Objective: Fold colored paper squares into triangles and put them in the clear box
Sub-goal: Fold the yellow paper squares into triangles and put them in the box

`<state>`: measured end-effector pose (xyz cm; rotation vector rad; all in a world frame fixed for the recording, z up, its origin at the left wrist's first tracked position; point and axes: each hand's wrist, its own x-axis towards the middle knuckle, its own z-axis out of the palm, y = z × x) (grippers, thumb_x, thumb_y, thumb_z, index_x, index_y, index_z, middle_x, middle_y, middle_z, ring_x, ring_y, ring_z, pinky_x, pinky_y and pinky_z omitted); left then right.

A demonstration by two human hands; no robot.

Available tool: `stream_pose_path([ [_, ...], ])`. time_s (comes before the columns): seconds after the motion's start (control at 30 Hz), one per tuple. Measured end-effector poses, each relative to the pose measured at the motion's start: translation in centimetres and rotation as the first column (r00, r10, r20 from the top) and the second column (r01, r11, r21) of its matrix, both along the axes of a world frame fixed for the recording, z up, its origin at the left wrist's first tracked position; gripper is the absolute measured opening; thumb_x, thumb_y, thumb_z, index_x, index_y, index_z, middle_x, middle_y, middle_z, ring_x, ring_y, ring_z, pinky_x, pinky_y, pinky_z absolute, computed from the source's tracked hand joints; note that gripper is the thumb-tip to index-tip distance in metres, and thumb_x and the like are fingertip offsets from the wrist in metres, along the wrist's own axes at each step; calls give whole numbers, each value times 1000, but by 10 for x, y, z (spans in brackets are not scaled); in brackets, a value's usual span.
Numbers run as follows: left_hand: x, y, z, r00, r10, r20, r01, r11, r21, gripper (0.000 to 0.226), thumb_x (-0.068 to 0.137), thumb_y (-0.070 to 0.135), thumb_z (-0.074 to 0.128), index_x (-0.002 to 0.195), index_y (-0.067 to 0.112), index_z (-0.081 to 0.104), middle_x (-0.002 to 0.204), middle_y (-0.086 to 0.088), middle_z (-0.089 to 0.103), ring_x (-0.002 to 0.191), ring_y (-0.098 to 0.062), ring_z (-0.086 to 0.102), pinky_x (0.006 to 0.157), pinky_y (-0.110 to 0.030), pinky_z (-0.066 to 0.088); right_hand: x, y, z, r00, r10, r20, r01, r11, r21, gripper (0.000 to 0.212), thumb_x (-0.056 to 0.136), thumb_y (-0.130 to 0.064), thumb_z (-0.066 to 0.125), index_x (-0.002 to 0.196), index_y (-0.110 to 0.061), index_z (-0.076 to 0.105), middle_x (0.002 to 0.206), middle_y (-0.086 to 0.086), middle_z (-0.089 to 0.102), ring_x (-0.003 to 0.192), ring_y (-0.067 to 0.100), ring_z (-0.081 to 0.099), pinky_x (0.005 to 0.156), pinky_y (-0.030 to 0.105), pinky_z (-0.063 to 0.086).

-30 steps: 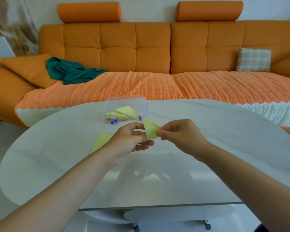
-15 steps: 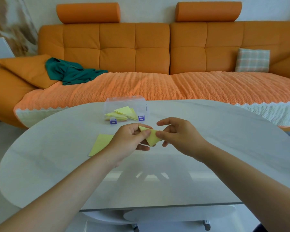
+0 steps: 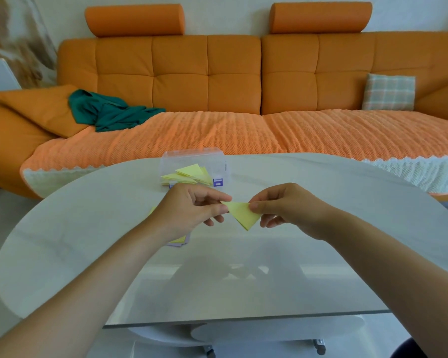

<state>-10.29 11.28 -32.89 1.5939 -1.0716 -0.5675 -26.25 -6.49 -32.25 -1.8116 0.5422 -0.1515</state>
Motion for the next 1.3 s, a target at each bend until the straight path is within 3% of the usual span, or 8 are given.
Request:
stream_pose_path([
  [0.3, -1, -1, -7, 1000, 27, -9, -26, 991, 130, 17, 82, 2, 77, 89, 17, 80, 69, -8, 74, 62, -12, 66, 61, -21, 55, 3, -3, -4, 992, 30, -125, -44, 993, -108, 6, 85, -29, 76, 85, -25, 80, 82, -5, 76, 72, 5, 67, 70, 26, 46],
  [0.47, -4, -4, -15, 995, 96, 27, -100, 969, 224, 12, 79, 14, 83, 73, 24, 80, 60, 2, 71, 54, -4, 64, 39, -9, 39, 9, -2, -12, 981, 3, -193, -34, 987, -156, 6, 84, -28, 76, 82, -23, 80, 80, -6, 75, 69, 4, 63, 59, 16, 43],
  [0.57, -2, -8, -22, 991, 98, 88, -119, 952, 282, 10, 76, 22, 83, 74, 31, 80, 68, -1, 74, 57, -7, 65, 56, -20, 55, 13, -2, -17, 977, -15, -213, -29, 979, -204, 6, 84, -26, 76, 80, -22, 80, 76, -8, 72, 67, 5, 61, 56, 12, 44],
  [0.63, -2, -10, -30, 983, 88, 163, -138, 934, 329, 8, 76, 26, 81, 73, 34, 79, 69, 8, 74, 57, 1, 63, 56, -15, 50, 17, 0, -23, 970, -24, -243, -48, 957, -286, 6, 83, -27, 76, 77, -25, 78, 76, -9, 70, 69, 6, 60, 56, 14, 44],
  [0.77, -7, -15, -40, 939, 40, 342, -185, 897, 402, 11, 77, 25, 74, 69, 32, 76, 68, 26, 69, 64, 11, 63, 51, -5, 40, 23, 9, -34, 940, -36, -338, -155, 839, -521, 5, 83, -35, 71, 78, -34, 72, 87, -15, 68, 83, 6, 62, 64, 19, 46],
  [0.97, -9, -20, -41, 875, -9, 484, -226, 876, 426, 11, 78, 22, 66, 75, 28, 75, 71, 20, 68, 73, 3, 63, 60, -13, 45, 23, 18, -38, 961, -43, -275, -199, 583, -787, 11, 82, -50, 68, 89, -41, 67, 95, -15, 57, 94, 8, 56, 83, 29, 44],
  [1.13, -9, -19, -46, 784, -78, 616, -174, 925, 339, 11, 81, 21, 69, 88, 30, 68, 95, 9, 50, 91, -8, 48, 76, -23, 41, 26, 19, -40, 950, -37, -309, -183, 736, -651, 5, 82, -39, 71, 78, -39, 72, 85, -20, 62, 88, 4, 62, 79, 25, 54],
  [1.3, -21, -11, -55, 720, -190, 667, 9, 964, 265, 32, 87, -1, 54, 96, 20, 76, 98, 1, 64, 98, -17, 58, 85, -31, 46, 28, 17, -41, 947, -57, -315, -145, 801, -581, 10, 78, -38, 72, 68, -39, 71, 79, -21, 67, 83, 4, 64, 72, 22, 54],
])
